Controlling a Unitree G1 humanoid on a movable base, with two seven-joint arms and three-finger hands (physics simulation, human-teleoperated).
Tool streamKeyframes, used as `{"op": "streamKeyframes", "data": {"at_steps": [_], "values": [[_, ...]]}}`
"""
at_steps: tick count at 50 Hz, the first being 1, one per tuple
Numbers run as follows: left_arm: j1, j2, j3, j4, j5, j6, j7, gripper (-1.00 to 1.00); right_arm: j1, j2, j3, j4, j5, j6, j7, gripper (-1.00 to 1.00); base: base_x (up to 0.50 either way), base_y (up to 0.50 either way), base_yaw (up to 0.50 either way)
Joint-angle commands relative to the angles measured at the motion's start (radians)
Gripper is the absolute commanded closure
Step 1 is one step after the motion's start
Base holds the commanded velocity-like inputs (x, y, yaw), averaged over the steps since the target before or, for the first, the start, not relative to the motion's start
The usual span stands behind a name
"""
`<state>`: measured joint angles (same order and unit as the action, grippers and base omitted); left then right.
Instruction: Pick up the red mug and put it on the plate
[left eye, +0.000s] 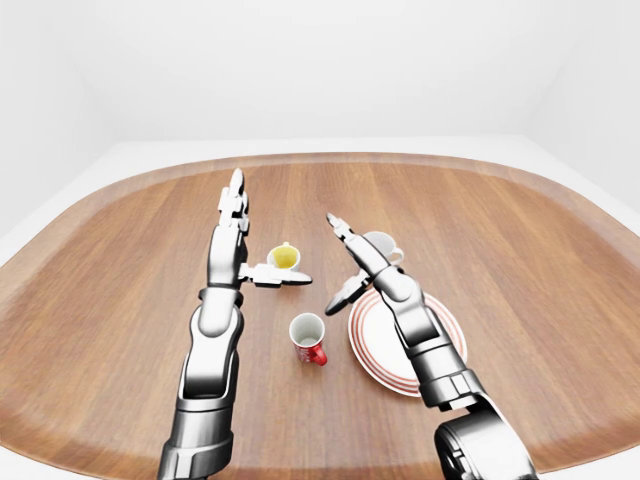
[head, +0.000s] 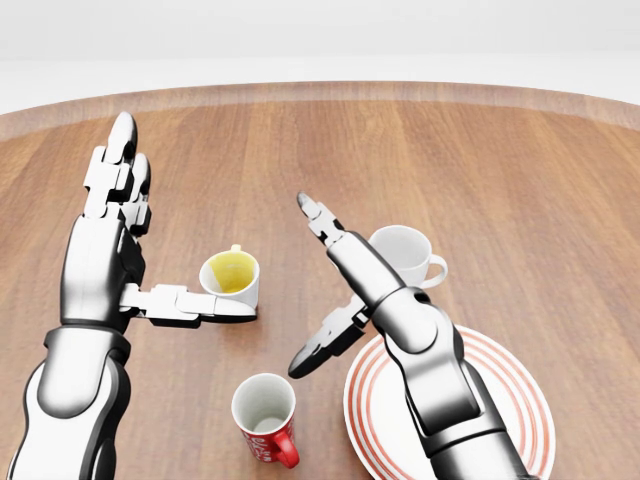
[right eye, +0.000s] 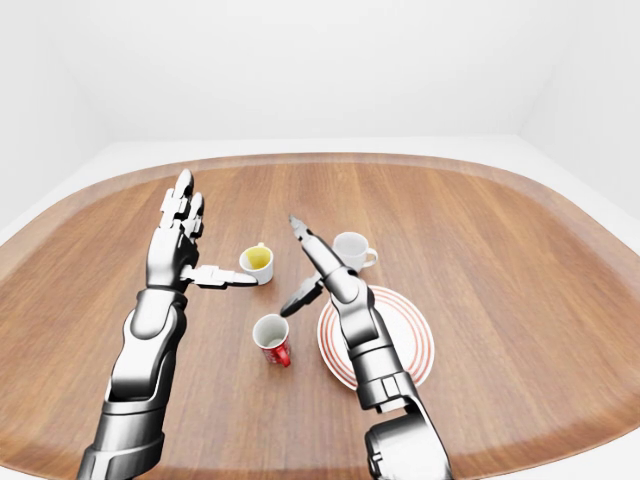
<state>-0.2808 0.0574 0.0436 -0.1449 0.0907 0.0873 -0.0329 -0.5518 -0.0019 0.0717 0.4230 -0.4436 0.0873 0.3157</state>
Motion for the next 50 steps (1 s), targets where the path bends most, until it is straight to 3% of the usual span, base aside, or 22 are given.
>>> {"op": "streamKeyframes", "data": {"at_steps": [1,27,50], "values": [[-0.003,0.000,0.000,0.007,-0.001,0.000,0.001,-1.00,-0.056,0.025,0.011,0.156,-0.030,0.000,-0.021,-1.00,0.00,0.00,0.00],[-0.014,0.008,0.011,0.019,-0.013,0.000,-0.001,-1.00,-0.160,0.079,0.023,0.482,-0.060,0.000,-0.086,-1.00,0.00,0.00,0.00],[-0.015,0.009,0.011,0.034,-0.020,0.000,0.003,-1.00,-0.197,0.129,0.033,0.632,-0.081,0.000,-0.127,-1.00,0.00,0.00,0.00]]}}
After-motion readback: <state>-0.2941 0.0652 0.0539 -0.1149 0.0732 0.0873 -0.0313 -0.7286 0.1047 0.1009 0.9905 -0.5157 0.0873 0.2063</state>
